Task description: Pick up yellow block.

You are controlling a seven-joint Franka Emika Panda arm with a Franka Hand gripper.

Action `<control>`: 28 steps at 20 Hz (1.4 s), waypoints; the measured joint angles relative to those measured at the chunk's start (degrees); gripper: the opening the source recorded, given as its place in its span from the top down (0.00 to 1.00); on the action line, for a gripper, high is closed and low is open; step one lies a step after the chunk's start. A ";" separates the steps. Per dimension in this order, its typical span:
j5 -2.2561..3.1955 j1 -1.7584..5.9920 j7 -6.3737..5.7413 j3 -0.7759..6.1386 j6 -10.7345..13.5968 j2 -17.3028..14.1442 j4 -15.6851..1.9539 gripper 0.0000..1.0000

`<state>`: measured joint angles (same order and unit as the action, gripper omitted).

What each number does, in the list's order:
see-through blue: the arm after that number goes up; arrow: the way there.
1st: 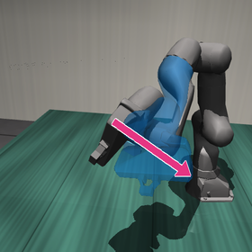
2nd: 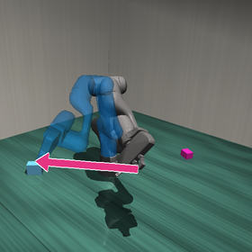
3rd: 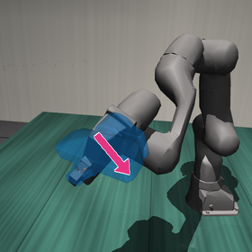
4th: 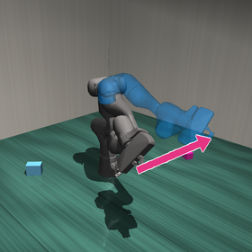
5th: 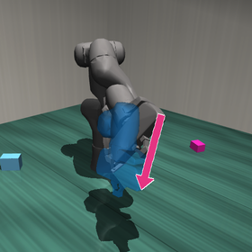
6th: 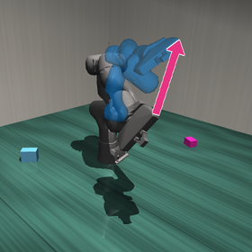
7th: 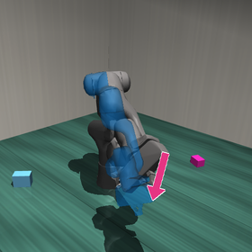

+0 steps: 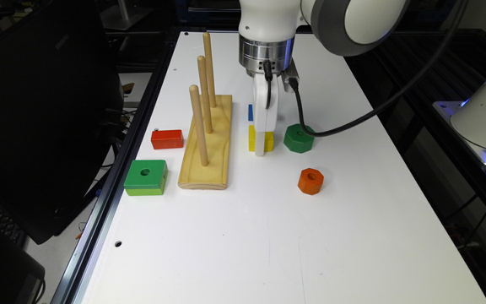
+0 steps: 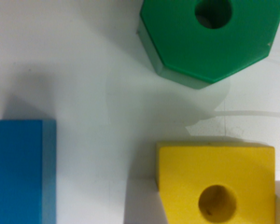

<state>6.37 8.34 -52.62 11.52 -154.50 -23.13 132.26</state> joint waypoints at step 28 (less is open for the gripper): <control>-2.46 0.36 0.39 1.61 10.81 12.73 1.11 1.00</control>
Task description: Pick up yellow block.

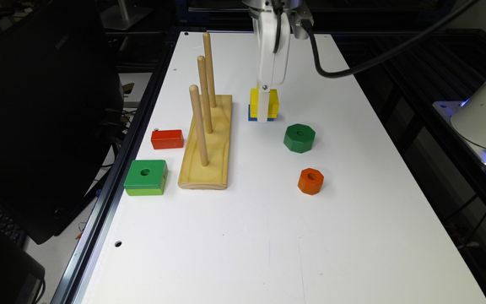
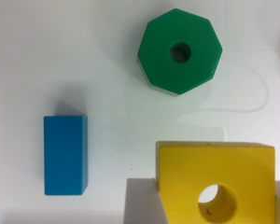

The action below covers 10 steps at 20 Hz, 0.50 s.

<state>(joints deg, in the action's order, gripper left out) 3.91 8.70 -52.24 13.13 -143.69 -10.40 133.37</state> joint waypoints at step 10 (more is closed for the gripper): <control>-1.76 0.09 0.91 0.35 5.09 5.60 -0.43 1.00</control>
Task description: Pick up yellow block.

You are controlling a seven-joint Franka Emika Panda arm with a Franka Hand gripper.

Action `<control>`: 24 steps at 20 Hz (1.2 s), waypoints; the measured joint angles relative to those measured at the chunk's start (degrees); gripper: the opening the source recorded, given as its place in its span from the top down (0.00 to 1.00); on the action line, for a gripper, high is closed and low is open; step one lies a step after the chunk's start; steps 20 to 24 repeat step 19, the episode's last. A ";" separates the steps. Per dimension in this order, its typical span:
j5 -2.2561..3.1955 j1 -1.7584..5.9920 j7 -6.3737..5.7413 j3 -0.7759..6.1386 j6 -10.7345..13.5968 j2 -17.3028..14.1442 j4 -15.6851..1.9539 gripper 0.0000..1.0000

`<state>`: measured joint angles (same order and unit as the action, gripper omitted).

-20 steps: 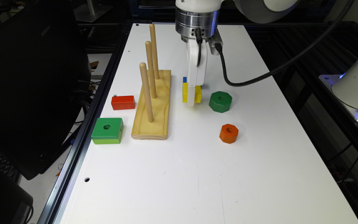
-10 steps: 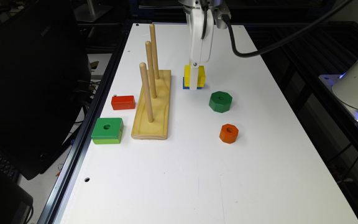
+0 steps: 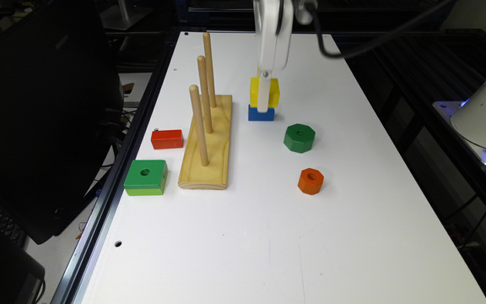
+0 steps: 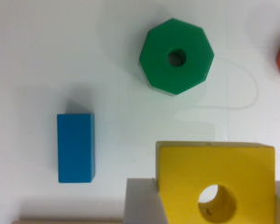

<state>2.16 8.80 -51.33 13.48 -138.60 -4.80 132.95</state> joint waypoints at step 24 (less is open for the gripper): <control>-2.35 0.11 1.59 0.10 7.48 5.74 -1.84 1.00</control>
